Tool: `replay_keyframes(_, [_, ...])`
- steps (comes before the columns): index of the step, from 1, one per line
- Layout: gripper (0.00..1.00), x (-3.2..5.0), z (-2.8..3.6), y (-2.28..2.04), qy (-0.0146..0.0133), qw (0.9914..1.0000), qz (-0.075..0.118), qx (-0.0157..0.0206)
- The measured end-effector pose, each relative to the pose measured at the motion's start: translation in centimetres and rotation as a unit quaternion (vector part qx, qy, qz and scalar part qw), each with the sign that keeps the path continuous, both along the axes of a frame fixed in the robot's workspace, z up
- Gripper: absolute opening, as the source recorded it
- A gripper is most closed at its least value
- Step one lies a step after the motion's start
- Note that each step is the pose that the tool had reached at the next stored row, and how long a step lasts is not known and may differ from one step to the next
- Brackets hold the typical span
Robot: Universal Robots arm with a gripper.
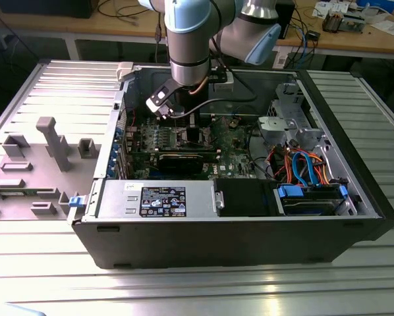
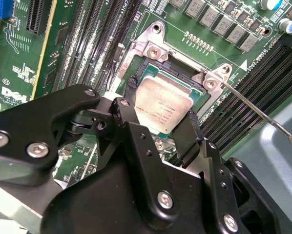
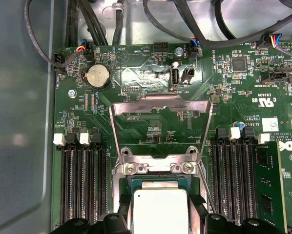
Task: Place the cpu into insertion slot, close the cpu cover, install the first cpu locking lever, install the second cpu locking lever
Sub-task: 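Place the cpu into insertion slot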
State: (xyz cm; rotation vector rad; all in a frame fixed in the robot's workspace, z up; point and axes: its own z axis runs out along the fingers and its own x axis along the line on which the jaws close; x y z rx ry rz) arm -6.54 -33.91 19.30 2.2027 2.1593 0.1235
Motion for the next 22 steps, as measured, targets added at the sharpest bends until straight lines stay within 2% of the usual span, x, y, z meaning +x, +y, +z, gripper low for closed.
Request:
replay_keyframes(8, [0.55, 0.07, -0.07, 0.03, -0.0006, 1.0, 0.0, 0.0005])
replay_keyframes(9, [0.61, 0.09, -0.06, 0.02, -0.0001, 1.0, 0.0, 0.0002])
replay_keyframes(11, [0.61, 0.11, -0.04, 0.02, -0.0001, 1.0, 0.0, 0.0001])
replay_keyframes(19, [0.61, 0.12, 0.18, 0.04, -0.0002, 1.0, 0.0, -0.0001])
replay_keyframes(22, [0.61, 0.12, 0.52, 0.03, 0.0, 1.0, 0.0, -0.0006])
